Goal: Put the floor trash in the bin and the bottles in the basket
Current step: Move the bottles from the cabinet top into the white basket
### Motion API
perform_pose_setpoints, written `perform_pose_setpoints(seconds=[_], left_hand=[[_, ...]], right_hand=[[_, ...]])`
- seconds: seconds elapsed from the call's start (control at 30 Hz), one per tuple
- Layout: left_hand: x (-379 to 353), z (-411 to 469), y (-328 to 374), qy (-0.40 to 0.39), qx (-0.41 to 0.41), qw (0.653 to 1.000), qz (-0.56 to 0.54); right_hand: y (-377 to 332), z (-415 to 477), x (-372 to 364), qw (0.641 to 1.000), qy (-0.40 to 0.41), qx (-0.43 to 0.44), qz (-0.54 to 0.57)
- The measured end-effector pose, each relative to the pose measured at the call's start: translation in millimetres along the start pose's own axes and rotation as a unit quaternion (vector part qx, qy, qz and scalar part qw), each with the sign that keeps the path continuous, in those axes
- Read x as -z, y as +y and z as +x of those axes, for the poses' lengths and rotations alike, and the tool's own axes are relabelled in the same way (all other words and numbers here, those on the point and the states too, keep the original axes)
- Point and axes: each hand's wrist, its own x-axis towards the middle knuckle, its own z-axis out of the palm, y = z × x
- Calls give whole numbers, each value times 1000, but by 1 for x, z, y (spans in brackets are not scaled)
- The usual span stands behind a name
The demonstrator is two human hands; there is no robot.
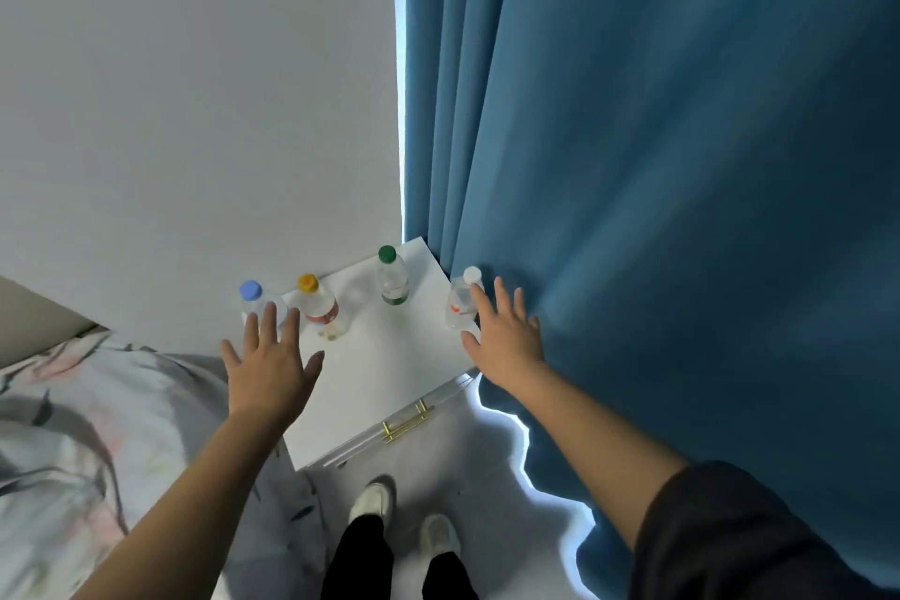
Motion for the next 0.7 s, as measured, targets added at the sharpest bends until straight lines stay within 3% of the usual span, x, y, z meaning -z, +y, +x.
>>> perform_pose_setpoints(seconds=[0.37,0.7], left_hand=[[-2,123,-57,-55,-14,998,27],[-15,162,-75,-100,-29,994,-33]], right_hand=[[-25,92,0,994,-35,-95,42],[-43,132,-17,985,-16,-157,76]])
